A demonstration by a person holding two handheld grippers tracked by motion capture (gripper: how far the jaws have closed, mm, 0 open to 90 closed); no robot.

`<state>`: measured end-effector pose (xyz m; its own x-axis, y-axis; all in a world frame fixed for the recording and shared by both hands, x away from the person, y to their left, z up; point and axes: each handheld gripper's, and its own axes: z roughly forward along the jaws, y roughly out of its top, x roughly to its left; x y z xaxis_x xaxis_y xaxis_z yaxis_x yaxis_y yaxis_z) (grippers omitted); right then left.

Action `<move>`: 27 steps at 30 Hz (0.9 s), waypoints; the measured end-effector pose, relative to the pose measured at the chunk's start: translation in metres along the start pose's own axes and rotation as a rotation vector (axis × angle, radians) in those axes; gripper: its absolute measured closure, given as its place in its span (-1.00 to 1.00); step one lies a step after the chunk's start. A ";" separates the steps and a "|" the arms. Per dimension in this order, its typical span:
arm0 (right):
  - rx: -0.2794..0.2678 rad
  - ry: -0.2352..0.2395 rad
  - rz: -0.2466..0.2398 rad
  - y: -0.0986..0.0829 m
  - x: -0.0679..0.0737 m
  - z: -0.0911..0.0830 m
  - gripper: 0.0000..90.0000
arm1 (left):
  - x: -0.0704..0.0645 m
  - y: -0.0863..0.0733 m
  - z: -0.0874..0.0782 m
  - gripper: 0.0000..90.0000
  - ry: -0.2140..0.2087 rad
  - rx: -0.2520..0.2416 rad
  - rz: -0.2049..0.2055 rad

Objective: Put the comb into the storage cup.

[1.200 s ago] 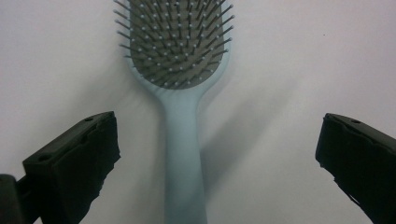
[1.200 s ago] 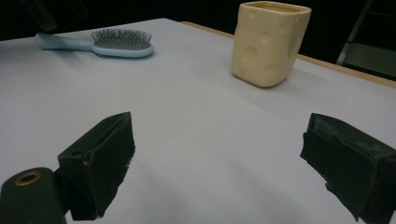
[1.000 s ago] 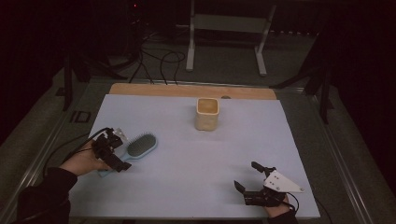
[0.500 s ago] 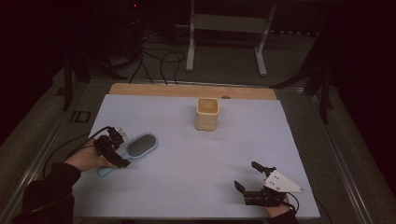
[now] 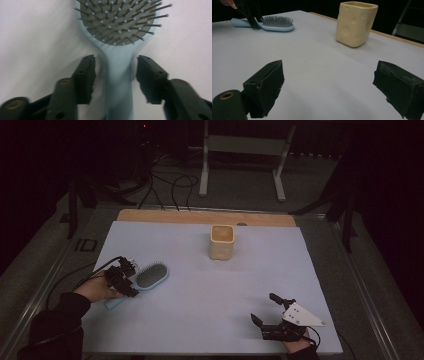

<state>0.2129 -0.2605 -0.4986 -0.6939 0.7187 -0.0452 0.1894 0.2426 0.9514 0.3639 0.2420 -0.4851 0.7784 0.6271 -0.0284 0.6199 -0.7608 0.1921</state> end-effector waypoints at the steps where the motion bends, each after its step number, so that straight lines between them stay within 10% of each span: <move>1: 0.001 0.000 0.002 0.000 0.000 0.000 -0.81 | 0.000 0.001 0.000 0.20 -0.002 0.001 -0.003; 18: -0.002 0.002 0.003 0.001 0.001 -0.001 -0.81 | -0.001 0.009 0.005 0.54 -0.009 0.075 -0.021; 27: -0.003 0.003 0.006 0.001 0.000 0.000 -0.81 | -0.002 0.004 0.004 0.56 -0.001 0.036 -0.036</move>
<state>0.2126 -0.2601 -0.4980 -0.6945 0.7185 -0.0387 0.1917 0.2365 0.9525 0.3652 0.2371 -0.4881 0.7553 0.6545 -0.0354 0.6510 -0.7429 0.1559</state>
